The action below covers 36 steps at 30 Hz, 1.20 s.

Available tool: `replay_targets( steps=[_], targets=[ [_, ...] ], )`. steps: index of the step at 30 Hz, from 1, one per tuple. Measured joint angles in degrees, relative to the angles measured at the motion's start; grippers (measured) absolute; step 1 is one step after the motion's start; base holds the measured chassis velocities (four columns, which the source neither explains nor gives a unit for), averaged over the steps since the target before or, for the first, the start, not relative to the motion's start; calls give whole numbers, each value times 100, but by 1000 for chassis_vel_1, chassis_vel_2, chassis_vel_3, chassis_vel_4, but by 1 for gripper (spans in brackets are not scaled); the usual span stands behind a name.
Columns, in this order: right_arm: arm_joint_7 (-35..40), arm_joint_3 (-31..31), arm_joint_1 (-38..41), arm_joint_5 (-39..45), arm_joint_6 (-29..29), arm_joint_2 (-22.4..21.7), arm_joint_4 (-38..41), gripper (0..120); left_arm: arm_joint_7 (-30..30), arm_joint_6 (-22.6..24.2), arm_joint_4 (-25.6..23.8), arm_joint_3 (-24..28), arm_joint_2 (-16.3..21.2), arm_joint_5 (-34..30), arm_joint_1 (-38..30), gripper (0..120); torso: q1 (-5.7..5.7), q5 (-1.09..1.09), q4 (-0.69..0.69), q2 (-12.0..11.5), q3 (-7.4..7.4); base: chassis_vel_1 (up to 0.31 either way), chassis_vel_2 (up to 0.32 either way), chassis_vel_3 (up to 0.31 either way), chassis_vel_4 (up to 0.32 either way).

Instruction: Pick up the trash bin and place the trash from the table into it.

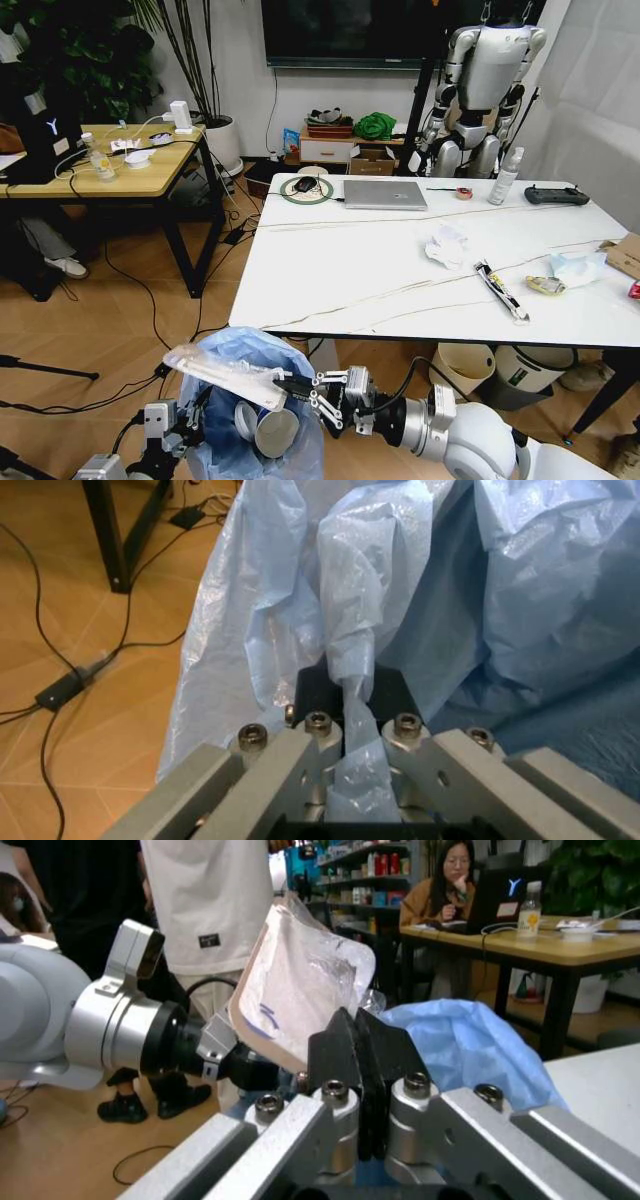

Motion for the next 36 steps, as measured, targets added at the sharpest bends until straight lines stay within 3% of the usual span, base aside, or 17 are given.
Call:
replay_targets(
  steps=[12,17,20,28,36],
  targets=[
    [69,-3,-183,-303,106,49,-175,0,0,2,1,41,-37,28,17,0,0,0,0,0,0,0,0,0,0],
    [106,22,-195,-347,139,76,-193,23,2,2,17,71,-36,37,30,0,0,0,0,0,0,0,0,0,0],
    [113,27,-186,-344,139,83,-190,29,4,2,33,91,-38,42,30,0,0,0,0,0,0,0,0,0,0],
    [145,103,-178,-339,151,108,-199,61,5,4,106,133,-24,47,-1,0,0,0,0,0,0,0,0,0,0],
    [641,740,-108,-225,10,475,-341,89,4,14,166,249,0,40,-53,0,0,-1,0,0,0,0,0,0,0]
  ],
)
